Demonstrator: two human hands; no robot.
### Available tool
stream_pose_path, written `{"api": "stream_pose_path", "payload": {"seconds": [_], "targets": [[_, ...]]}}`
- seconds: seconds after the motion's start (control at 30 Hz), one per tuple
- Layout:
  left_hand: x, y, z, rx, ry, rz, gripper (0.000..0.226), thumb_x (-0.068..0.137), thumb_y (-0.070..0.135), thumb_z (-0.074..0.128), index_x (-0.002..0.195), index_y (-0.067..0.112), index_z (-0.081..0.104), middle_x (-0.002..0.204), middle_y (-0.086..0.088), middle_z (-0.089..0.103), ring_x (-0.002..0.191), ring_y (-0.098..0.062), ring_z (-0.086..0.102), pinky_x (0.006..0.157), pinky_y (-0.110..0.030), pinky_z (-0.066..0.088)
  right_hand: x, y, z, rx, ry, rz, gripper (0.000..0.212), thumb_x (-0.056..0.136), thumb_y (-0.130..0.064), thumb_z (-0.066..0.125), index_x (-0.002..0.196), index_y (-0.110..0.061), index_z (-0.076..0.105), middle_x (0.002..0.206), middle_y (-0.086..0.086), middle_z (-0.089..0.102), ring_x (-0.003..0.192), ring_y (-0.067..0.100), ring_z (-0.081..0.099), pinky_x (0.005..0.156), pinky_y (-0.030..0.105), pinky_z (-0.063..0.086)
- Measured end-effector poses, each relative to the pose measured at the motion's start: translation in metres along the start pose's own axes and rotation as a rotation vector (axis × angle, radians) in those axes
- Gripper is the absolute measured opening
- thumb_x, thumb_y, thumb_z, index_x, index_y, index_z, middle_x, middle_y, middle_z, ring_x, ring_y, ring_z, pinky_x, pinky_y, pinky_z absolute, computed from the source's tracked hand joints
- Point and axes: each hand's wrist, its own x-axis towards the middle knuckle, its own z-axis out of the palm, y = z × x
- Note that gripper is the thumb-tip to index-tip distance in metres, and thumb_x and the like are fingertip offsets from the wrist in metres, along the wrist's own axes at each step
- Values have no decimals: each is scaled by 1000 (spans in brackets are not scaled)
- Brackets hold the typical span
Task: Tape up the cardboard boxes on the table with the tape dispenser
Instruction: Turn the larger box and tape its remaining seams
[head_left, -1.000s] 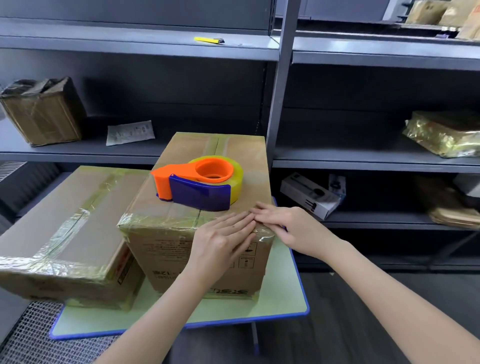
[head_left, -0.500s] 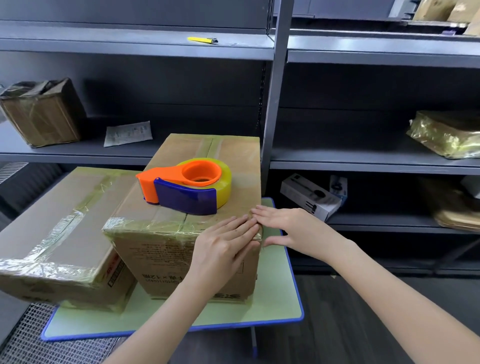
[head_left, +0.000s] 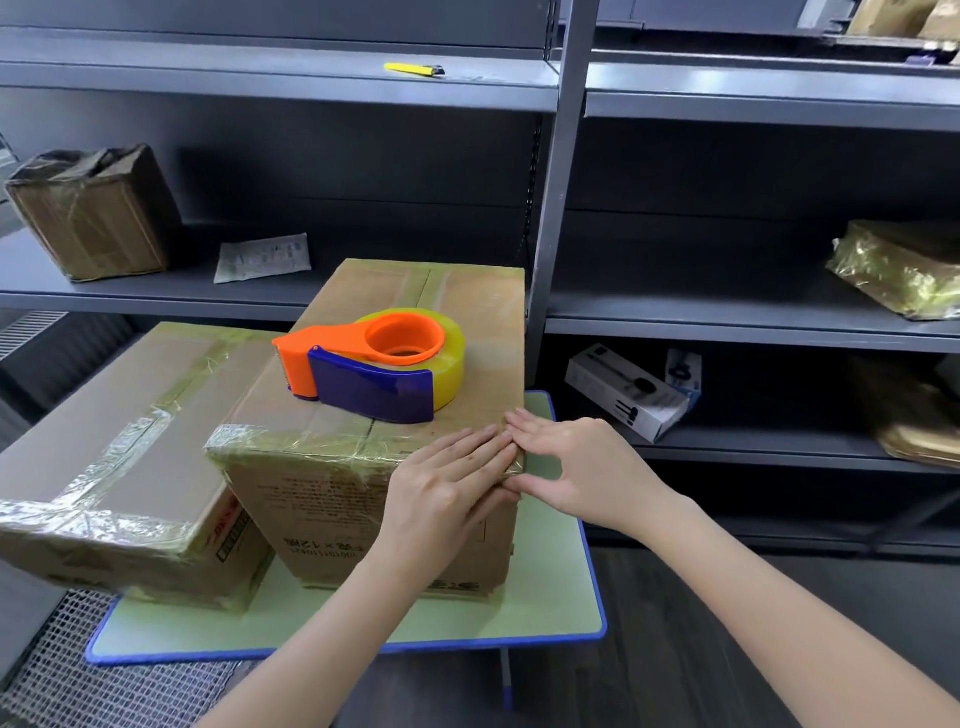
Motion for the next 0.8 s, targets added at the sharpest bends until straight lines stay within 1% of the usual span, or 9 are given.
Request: {"api": "stream_pose_path", "payload": {"seconds": [0.13, 0.27, 0.33, 0.43, 0.5, 0.57, 0.63, 0.73, 0.8], "targets": [[2, 2, 2, 1, 20, -6, 30, 92, 33, 58, 104, 10, 74, 113, -1, 68, 111, -15, 62, 91, -35, 52, -1, 0, -1, 61, -3, 51, 54, 85, -35, 67, 132, -13, 53, 143, -5, 42, 130, -7, 30, 112, 24, 29], [2, 3, 2, -13, 11, -28, 29, 91, 33, 60, 103, 11, 74, 112, 0, 68, 110, -13, 62, 92, -33, 52, -1, -1, -5, 84, -69, 71, 57, 86, -38, 65, 135, -14, 49, 146, -6, 38, 135, -3, 29, 113, 26, 26], [1, 2, 0, -40, -37, -43, 30, 89, 32, 62, 108, 11, 72, 116, -1, 66, 113, -13, 60, 95, -33, 50, -4, -2, -6, 114, -82, 71, 60, 86, -36, 65, 138, -14, 45, 148, -7, 34, 135, -4, 25, 115, 27, 25], [2, -2, -11, -54, -175, -19, 38, 89, 33, 58, 118, 11, 66, 125, 0, 60, 121, -13, 54, 103, -32, 44, -8, -1, -5, 149, -111, 62, 71, 84, -35, 68, 143, -14, 36, 149, -12, 25, 136, -7, 17, 115, 16, 15], [3, -5, -20, -77, -245, -15, 42, 89, 33, 53, 123, 11, 62, 130, 1, 56, 124, -11, 50, 107, -28, 37, -10, 0, -1, 134, -89, 43, 75, 84, -38, 67, 145, -13, 33, 151, -10, 24, 138, -5, 14, 114, 12, 9], [2, -6, -29, -126, -217, -68, 39, 90, 31, 53, 121, 10, 64, 127, 1, 58, 123, -11, 51, 108, -25, 36, -11, -1, 6, 92, -14, 12, 73, 86, -45, 59, 145, -11, 33, 152, -6, 26, 139, -5, 11, 113, 10, 5], [-3, -6, -39, -122, -93, -153, 31, 90, 24, 53, 111, 8, 70, 118, -1, 65, 115, -11, 58, 103, -26, 42, -12, -5, 16, 47, 108, -20, 68, 90, -47, 50, 142, -7, 37, 150, -3, 28, 140, -2, 12, 114, 12, 4], [-23, -17, -53, -21, 138, -315, 28, 91, 16, 49, 97, 3, 73, 102, -4, 71, 100, -17, 64, 97, -29, 45, -7, -16, 36, 5, 377, -29, 49, 95, -32, 43, 134, -3, 49, 145, 6, 41, 140, 14, 27, 118, 27, 14], [-38, -33, -60, 87, 225, -413, 30, 93, 15, 45, 101, -1, 69, 105, -10, 69, 104, -26, 62, 102, -38, 41, -2, -26, 51, -4, 527, -13, 43, 97, -27, 40, 128, -2, 55, 139, 9, 49, 136, 21, 36, 116, 35, 21]]}}
